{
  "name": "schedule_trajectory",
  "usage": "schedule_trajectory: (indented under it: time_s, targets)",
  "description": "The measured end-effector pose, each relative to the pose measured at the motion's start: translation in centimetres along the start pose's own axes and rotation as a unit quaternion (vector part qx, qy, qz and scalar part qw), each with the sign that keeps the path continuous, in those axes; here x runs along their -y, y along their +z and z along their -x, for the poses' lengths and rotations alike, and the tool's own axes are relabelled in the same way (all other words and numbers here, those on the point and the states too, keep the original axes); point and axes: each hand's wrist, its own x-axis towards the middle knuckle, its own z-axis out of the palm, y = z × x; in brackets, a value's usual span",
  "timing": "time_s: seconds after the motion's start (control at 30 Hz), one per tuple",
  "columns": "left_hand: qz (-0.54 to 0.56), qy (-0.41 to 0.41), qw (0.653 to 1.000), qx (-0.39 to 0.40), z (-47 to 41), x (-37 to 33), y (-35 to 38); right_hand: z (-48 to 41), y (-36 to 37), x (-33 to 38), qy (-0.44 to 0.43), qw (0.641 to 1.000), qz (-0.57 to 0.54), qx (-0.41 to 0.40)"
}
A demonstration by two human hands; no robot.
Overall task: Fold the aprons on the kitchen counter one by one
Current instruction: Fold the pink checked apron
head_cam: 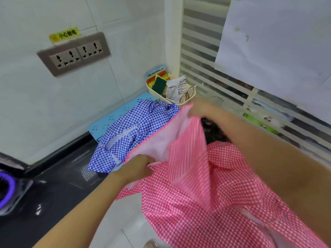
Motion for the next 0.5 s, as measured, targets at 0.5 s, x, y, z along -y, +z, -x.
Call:
schedule_trajectory:
  time_s: [0.5]
  targets:
    - [0.02,0.006,0.998,-0.064,-3.1,-2.4,-5.9,-6.1,-2.3,0.3,0.052,0.93,-0.341,-0.124]
